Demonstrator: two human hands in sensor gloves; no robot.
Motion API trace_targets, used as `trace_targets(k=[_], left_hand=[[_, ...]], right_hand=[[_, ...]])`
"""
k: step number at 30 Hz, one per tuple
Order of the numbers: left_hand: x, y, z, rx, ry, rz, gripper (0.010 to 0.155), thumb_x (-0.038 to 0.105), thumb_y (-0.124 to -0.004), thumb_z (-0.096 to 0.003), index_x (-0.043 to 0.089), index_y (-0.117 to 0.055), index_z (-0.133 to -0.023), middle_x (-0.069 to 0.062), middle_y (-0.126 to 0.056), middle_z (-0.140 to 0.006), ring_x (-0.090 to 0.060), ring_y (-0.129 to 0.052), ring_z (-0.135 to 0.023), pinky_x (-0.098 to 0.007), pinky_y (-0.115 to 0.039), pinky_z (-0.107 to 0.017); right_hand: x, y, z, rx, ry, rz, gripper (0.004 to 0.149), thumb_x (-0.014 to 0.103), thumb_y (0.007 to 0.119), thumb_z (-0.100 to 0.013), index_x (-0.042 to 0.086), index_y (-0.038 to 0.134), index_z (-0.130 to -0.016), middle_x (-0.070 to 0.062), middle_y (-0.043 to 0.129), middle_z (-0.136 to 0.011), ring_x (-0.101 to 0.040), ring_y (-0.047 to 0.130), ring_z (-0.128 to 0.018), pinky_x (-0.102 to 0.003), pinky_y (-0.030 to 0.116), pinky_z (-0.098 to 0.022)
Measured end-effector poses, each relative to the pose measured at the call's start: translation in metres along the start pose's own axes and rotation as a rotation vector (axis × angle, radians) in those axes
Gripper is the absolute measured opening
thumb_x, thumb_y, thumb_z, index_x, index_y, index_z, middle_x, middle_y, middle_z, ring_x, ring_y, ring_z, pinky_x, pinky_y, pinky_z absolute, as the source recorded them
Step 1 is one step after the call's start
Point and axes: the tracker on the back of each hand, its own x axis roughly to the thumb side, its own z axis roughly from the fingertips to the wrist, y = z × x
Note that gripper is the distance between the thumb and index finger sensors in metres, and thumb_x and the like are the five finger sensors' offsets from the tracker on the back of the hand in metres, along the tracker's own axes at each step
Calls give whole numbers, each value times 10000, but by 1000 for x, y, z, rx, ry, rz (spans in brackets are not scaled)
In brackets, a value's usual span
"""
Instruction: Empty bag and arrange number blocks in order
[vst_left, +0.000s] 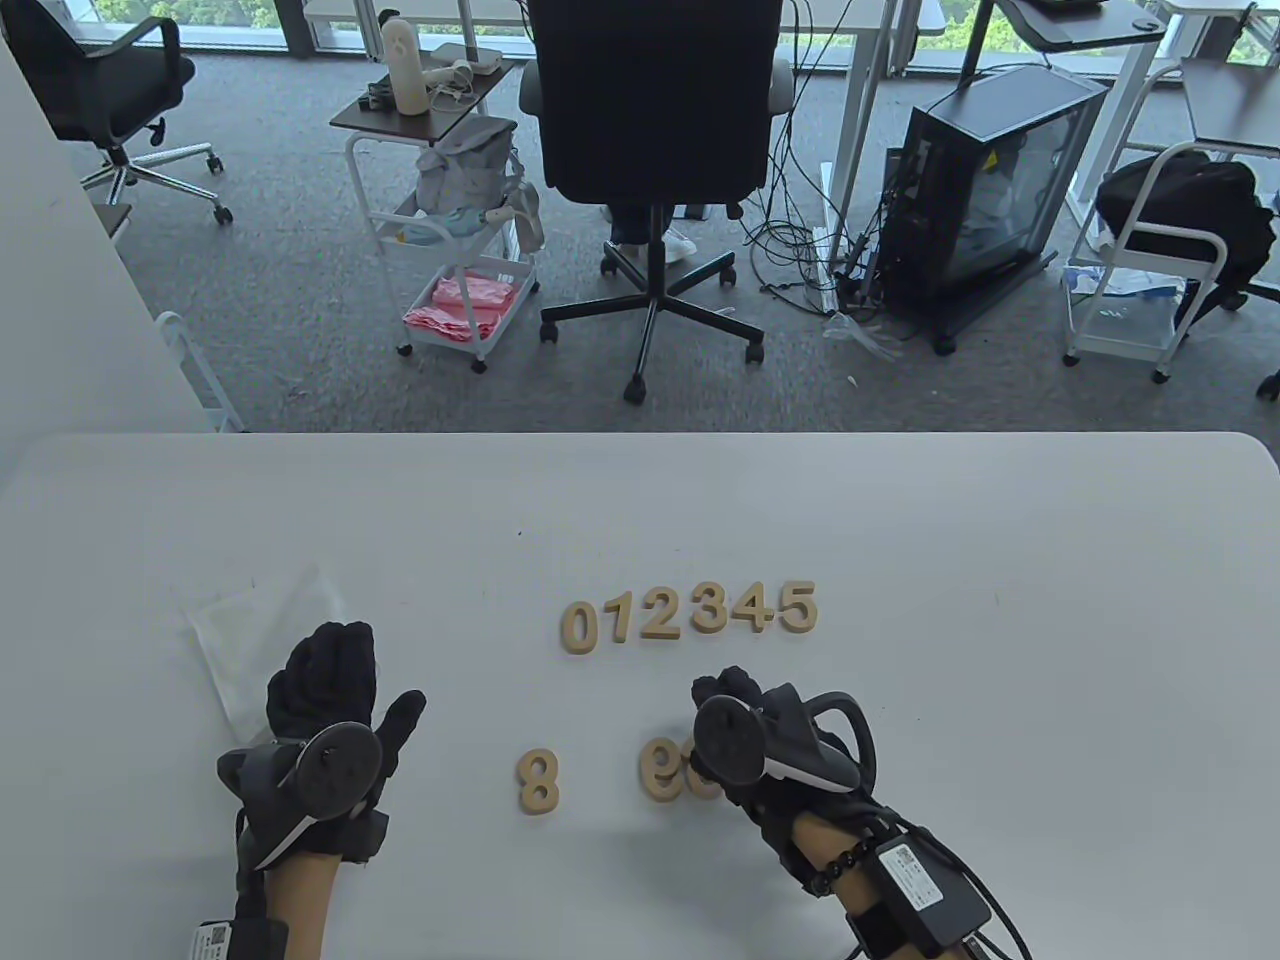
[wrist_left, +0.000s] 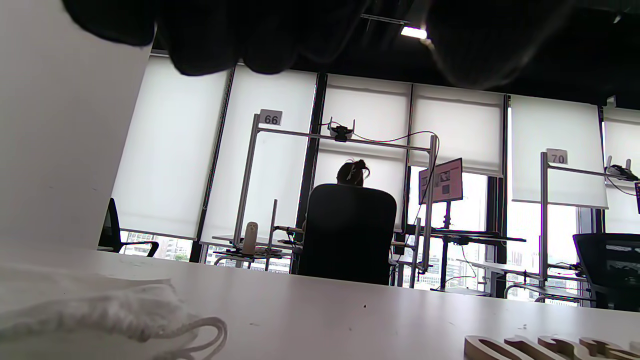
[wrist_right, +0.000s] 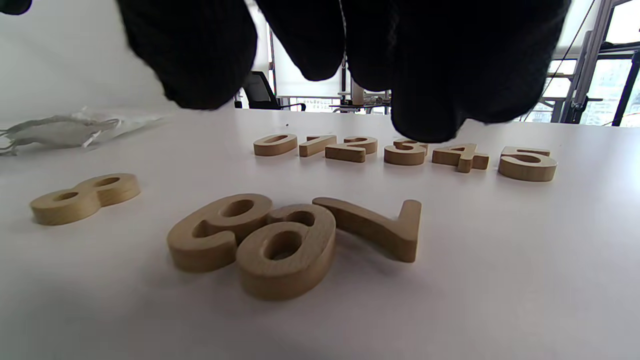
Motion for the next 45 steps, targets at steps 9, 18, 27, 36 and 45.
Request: trace_targets(k=[9,18,27,36,45], left_hand=[[1,0,0,-4,-4,-3,829,533,-747,-490,25,-533,-1108,-312,-549,-1109,-600,-691,-979,-741,-587,-672],[1,1,0,-1,-6,-5,831,534,-747,-489,23,-531,-1109,-314,-545,-1110,-601,-689,-979,-743,-584,-671],[1,1,1,-7,-2,-2,830,533,-747,-490,23,-532,-1108,-312,-548,-1109,-599,-692,-979,-742,-585,-670],[1,1,1,-14,1,-2,830,534,-747,-489,26,-531,-1109,-313,-548,-1109,-599,-692,-979,-745,-584,-670],[1,0,0,-23,2,-4,831,533,-746,-490,21,-533,-1108,-313,-548,-1109,-598,-693,-979,-744,-583,-670]], right_hand=[[21,41,-5,76,-19,137,732,413,831,-485,95,569,-1089,-224,634,-1091,-449,956,-716,-559,854,-535],[29,51,-3,84,-20,241,715,391,836,-486,92,578,-1081,-217,665,-1074,-455,945,-728,-564,849,-539],[29,56,4,30,49,181,686,405,840,-477,53,659,-1038,-284,686,-1026,-488,930,-739,-574,848,-533],[30,59,3,-20,97,169,623,340,866,-463,81,691,-1002,-290,715,-991,-457,956,-685,-532,881,-493],[30,60,2,20,85,152,572,254,864,-489,108,690,-1014,-336,662,-1002,-512,922,-686,-547,872,-496]])
